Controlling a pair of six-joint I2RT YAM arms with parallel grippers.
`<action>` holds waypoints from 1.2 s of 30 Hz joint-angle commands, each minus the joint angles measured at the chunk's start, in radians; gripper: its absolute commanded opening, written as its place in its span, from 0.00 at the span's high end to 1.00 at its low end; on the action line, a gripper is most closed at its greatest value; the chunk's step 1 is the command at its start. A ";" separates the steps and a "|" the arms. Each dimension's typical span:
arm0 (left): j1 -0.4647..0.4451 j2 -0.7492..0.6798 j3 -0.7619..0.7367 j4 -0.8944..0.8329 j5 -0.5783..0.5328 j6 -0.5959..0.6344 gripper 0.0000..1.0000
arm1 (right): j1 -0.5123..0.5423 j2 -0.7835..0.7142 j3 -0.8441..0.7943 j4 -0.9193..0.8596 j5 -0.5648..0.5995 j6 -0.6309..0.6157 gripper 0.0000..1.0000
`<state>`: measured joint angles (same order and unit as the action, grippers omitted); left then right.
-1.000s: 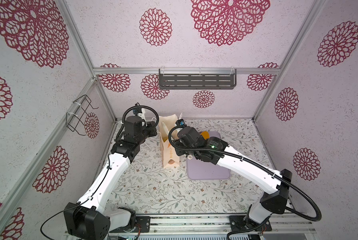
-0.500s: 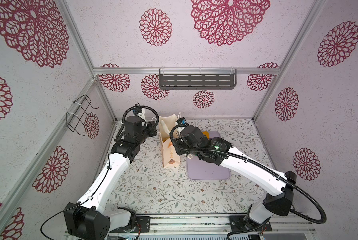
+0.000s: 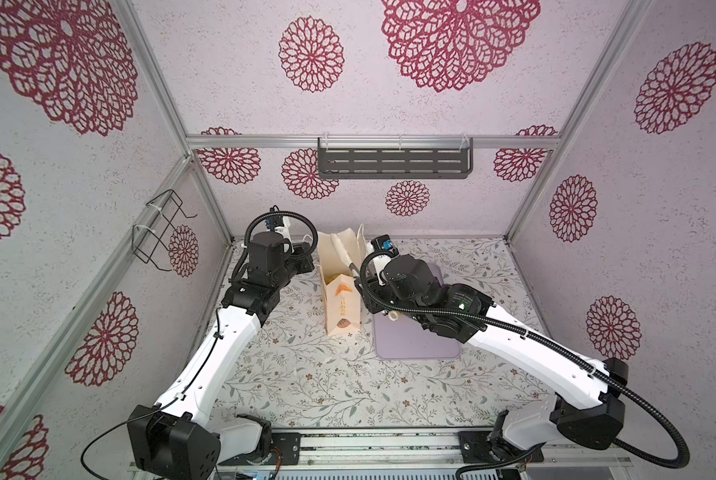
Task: Place the fake bread into the paper bag
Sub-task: 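Withdraw the open tongs from the bag back over the tray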
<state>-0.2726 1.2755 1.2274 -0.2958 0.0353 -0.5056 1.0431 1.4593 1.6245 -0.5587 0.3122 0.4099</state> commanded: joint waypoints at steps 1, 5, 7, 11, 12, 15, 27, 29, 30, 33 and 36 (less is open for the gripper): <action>-0.005 -0.004 -0.002 0.014 -0.010 0.007 1.00 | -0.001 -0.064 0.008 0.054 0.030 -0.025 0.53; -0.005 -0.002 -0.002 0.013 -0.017 0.004 1.00 | -0.001 -0.090 -0.016 0.053 0.055 -0.044 0.53; -0.004 -0.002 -0.003 0.015 -0.004 0.006 1.00 | -0.002 -0.106 -0.031 0.054 0.073 -0.046 0.53; -0.005 -0.005 -0.008 0.024 0.013 0.016 1.00 | -0.003 -0.140 -0.068 0.066 0.108 -0.049 0.53; -0.005 -0.005 -0.008 0.028 0.017 0.019 1.00 | -0.002 -0.149 -0.074 0.066 0.115 -0.049 0.53; -0.006 -0.006 -0.009 0.029 0.022 0.024 1.00 | -0.005 -0.171 -0.093 0.063 0.133 -0.054 0.52; -0.006 0.002 -0.005 0.034 0.058 0.050 1.00 | -0.031 -0.221 -0.150 -0.028 0.215 -0.122 0.48; -0.007 0.001 -0.005 0.034 0.054 0.050 1.00 | -0.043 -0.235 -0.172 -0.028 0.216 -0.119 0.48; -0.007 0.001 -0.006 0.035 0.050 0.050 1.00 | -0.050 -0.242 -0.184 -0.028 0.216 -0.118 0.48; -0.007 0.001 -0.008 0.033 0.044 0.049 1.00 | -0.071 -0.273 -0.220 -0.020 0.223 -0.109 0.49; -0.006 0.000 -0.009 0.028 0.015 0.037 1.00 | -0.097 -0.309 -0.259 -0.008 0.221 -0.105 0.49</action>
<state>-0.2733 1.2758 1.2274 -0.2893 0.0689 -0.4751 0.9676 1.2182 1.3636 -0.6041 0.4911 0.3080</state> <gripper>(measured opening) 0.052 0.512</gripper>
